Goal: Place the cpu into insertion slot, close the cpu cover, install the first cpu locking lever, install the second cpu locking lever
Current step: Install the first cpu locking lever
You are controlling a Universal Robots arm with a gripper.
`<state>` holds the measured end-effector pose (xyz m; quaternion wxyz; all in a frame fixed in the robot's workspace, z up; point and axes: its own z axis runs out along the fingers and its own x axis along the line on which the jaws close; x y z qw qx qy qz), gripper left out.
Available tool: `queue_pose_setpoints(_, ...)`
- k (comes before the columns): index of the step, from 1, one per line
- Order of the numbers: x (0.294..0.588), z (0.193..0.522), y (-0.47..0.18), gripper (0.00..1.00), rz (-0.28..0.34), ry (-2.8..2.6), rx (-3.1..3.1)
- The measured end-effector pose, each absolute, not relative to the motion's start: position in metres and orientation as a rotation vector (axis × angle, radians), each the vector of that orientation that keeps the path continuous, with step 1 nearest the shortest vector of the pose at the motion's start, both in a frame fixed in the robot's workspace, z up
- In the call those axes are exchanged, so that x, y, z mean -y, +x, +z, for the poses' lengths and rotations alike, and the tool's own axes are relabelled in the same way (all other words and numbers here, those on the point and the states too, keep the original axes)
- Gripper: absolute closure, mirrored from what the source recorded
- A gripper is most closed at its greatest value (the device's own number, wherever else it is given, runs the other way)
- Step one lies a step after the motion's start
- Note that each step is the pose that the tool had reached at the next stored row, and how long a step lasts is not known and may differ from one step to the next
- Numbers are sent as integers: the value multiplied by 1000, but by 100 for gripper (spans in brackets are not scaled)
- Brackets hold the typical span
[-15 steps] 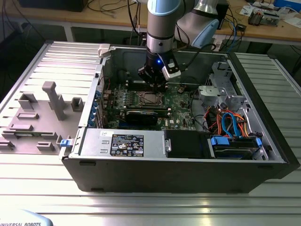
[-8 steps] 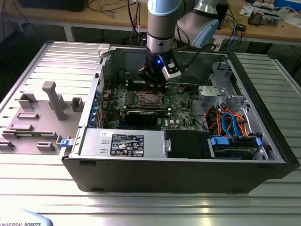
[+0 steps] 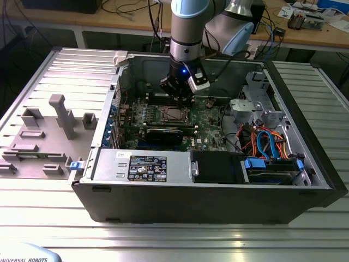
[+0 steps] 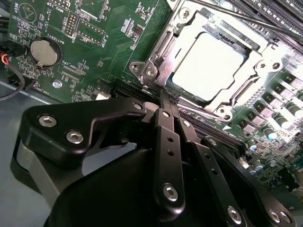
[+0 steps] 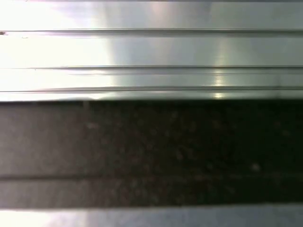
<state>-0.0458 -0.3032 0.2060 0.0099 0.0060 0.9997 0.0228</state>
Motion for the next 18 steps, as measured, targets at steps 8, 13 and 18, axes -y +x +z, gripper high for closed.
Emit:
queue_pose_setpoints(8,303,204,-46,89,61,18,-3122)
queue_pose_setpoints(13,303,204,-45,89,60,19,-3122)
queue_pose_setpoints(18,304,203,-45,89,60,19,-3122)
